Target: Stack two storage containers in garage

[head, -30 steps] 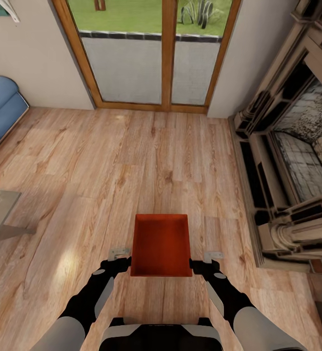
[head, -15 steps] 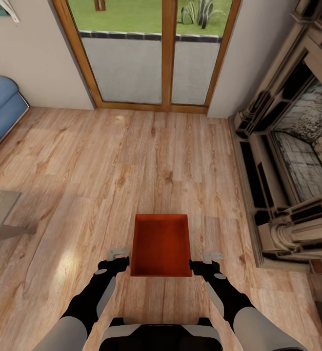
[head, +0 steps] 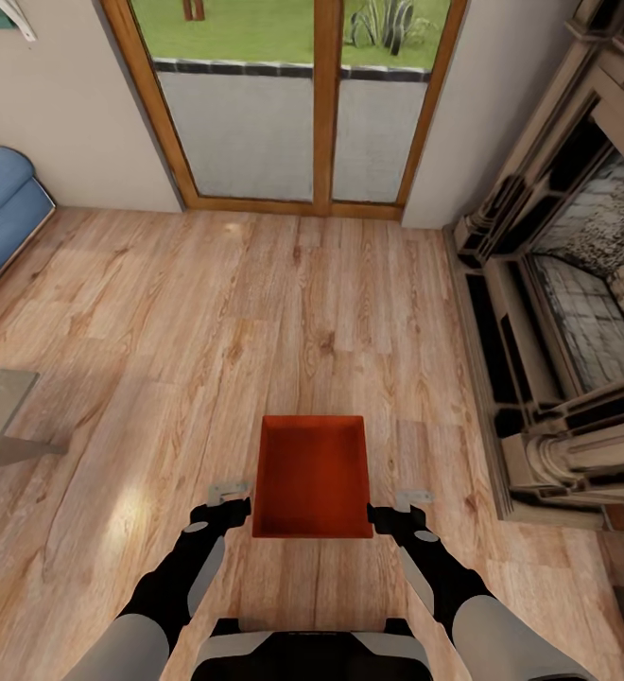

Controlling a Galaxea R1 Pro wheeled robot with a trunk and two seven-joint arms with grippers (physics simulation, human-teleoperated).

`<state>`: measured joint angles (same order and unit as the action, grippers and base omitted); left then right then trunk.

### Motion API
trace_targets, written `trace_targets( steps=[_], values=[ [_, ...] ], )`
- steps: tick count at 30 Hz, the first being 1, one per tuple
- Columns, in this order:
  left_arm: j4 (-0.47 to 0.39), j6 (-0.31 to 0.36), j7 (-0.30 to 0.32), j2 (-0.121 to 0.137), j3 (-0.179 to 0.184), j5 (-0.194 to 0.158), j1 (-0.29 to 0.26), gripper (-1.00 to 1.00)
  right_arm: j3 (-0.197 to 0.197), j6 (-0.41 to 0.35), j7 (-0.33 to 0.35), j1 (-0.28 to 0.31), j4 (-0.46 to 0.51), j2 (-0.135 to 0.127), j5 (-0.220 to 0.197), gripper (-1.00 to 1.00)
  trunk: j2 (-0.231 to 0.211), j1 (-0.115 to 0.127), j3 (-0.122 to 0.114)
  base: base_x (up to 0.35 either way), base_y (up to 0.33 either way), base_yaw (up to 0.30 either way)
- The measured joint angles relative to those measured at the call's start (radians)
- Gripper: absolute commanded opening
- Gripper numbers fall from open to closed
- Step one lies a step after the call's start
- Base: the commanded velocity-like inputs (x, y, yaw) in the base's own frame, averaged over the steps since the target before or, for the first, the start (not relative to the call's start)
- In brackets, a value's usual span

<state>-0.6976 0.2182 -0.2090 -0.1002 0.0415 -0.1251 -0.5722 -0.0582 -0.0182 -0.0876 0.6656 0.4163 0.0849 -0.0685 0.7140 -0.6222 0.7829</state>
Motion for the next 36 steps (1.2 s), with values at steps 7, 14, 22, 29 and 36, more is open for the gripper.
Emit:
trace_targets(
  steps=[7,14,22,29,36],
  values=[
    [0.000,0.000,0.001,-0.001,0.001,0.000,0.000,1.00,0.000,0.002,-0.001,0.000,0.000,0.000,0.001,1.00,0.049,-0.027,0.022,0.000,0.000,0.000],
    [0.000,0.000,-0.005,-0.001,0.000,0.000,0.000,1.00,0.000,0.006,-0.002,0.000,0.000,0.001,0.001,1.00,0.098,-0.054,0.044,0.000,0.000,0.000],
    [-0.001,-0.001,-0.002,-0.001,0.000,0.000,0.000,1.00,0.000,0.007,-0.001,0.000,0.000,0.000,-0.001,1.00,0.154,-0.084,0.069,0.000,0.000,0.000],
    [-0.001,0.000,-0.005,-0.003,0.001,-0.001,0.000,1.00,0.000,0.008,0.000,0.000,0.000,0.000,0.002,1.00,0.203,-0.111,0.091,0.000,0.000,0.000],
    [-0.002,0.001,-0.011,-0.002,0.001,-0.002,0.000,1.00,0.000,0.009,0.000,0.000,0.000,0.000,0.003,1.00,0.232,-0.127,0.104,0.000,0.000,0.000]
  ],
)
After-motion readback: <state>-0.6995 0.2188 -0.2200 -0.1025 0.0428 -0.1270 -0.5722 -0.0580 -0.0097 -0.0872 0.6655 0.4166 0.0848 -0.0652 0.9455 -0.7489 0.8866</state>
